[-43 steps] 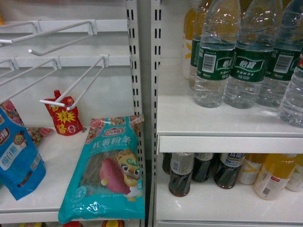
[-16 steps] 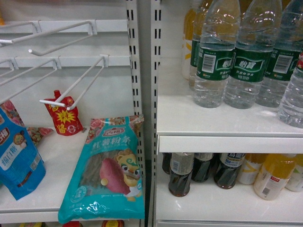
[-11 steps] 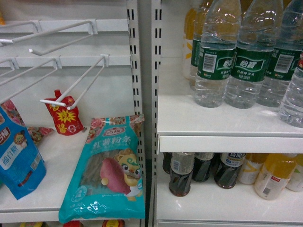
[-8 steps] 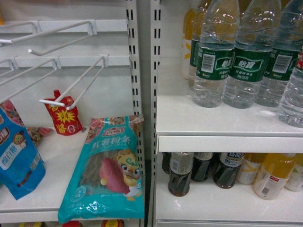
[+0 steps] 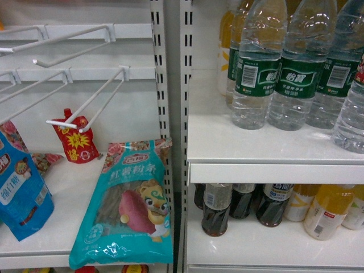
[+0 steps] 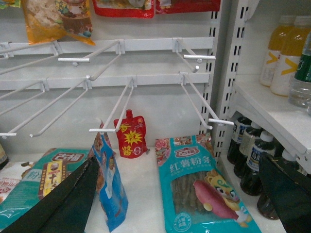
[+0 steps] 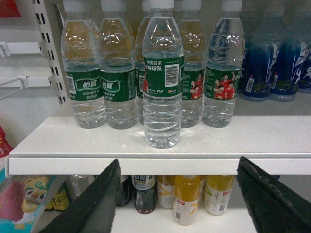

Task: Move water from second to third shelf

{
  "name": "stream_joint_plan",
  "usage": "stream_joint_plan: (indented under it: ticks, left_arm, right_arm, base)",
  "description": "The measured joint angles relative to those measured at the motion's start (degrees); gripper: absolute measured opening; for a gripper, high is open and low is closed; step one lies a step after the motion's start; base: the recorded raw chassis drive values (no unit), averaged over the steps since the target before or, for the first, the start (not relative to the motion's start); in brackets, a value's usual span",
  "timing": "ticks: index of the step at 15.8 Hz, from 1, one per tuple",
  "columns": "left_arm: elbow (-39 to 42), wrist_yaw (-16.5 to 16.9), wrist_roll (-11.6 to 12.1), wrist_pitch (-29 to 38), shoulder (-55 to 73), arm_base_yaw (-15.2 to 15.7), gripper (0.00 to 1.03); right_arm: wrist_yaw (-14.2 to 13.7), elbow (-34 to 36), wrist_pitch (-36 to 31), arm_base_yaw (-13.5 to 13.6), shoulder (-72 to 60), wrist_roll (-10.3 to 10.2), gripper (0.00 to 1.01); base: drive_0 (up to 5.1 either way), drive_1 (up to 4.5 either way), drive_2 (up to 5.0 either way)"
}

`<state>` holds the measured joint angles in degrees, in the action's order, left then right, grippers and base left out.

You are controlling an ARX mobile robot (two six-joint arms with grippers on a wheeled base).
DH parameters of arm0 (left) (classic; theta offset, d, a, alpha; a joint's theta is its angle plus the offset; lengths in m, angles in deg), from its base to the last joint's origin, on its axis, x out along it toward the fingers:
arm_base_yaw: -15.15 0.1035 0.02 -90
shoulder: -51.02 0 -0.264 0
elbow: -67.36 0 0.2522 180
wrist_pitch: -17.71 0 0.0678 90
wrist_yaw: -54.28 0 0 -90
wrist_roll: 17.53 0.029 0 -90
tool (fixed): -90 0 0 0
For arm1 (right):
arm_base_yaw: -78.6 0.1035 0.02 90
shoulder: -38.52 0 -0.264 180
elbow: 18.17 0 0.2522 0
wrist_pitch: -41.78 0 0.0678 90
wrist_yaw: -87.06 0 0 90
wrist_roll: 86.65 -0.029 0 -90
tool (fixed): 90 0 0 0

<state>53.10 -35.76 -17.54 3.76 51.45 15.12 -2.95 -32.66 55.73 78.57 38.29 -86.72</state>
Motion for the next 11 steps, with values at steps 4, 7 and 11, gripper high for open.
stream_joint_plan:
  ticks: [4, 7, 11]
  left_arm:
    - [0.00, -0.02, 0.00, 0.00, 0.00, 0.00, 0.98]
    - [0.00, 0.00, 0.00, 0.00, 0.00, 0.00, 0.98]
    - [0.00, 0.00, 0.00, 0.00, 0.00, 0.00, 0.98]
  right_arm:
    - [0.00, 0.00, 0.00, 0.00, 0.00, -0.02, 0.97]
    - [0.00, 0.00, 0.00, 0.00, 0.00, -0.04, 0.98]
    - [0.00, 0.00, 0.00, 0.00, 0.00, -0.02, 0.98]
  base:
    - [0.0, 0.00, 0.0]
    - [0.0, 0.00, 0.0]
    - [0.0, 0.00, 0.0]
